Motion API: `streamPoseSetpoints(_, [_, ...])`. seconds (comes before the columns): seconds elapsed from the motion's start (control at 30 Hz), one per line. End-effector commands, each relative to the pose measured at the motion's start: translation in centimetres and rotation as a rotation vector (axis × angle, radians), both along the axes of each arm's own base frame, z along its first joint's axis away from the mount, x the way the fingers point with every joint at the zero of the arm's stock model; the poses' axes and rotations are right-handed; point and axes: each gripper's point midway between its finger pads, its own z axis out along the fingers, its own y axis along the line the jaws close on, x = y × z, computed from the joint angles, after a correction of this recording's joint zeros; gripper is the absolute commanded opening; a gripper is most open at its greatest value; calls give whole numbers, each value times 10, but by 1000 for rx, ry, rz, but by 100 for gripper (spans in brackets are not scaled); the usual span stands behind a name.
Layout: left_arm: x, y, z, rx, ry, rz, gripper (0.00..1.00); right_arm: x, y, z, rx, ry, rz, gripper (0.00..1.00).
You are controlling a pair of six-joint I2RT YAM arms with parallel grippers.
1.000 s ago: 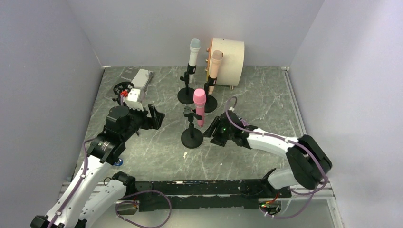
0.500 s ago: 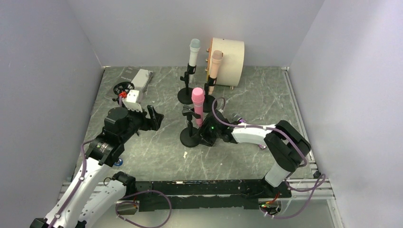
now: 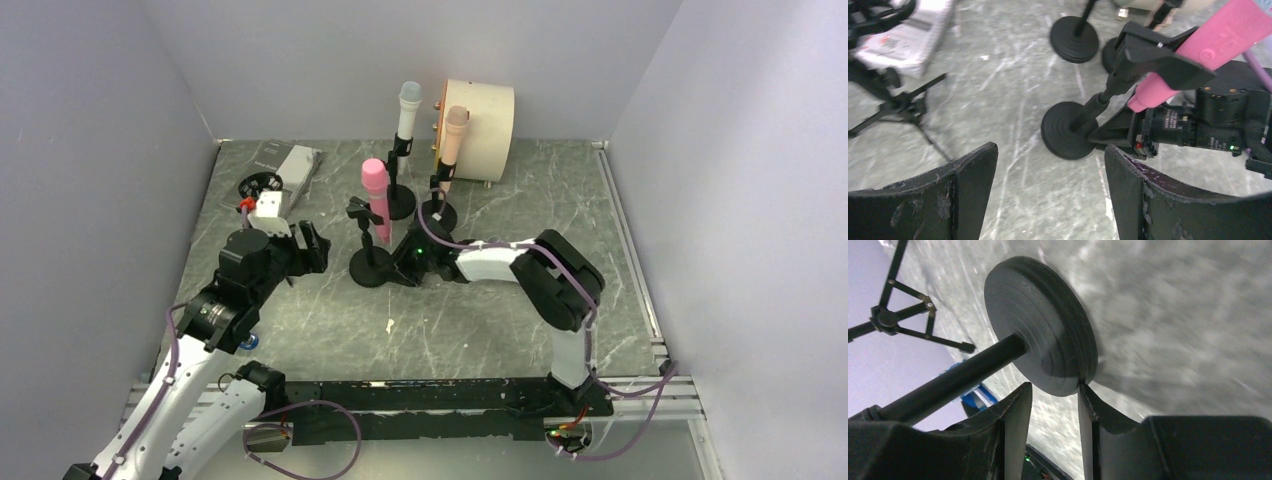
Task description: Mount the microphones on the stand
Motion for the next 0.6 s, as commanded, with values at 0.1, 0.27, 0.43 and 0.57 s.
streamPoseSetpoints(0.1, [-6,53,24,22,-45,278,82,45,58,27,132,-110,-10,40])
streamPoseSetpoints(0.27, [-10,63,24,23,-41,336,82,69,77,25,151,-152,-54,40])
streamPoseSetpoints(0.43, [-8,66,20,18,-12,370,84,99,95,31,137,-270,-82,40])
streamPoseSetpoints(0.57, [-4,61,18,-15,-1,371,84,121,105,30,114,-364,-90,40])
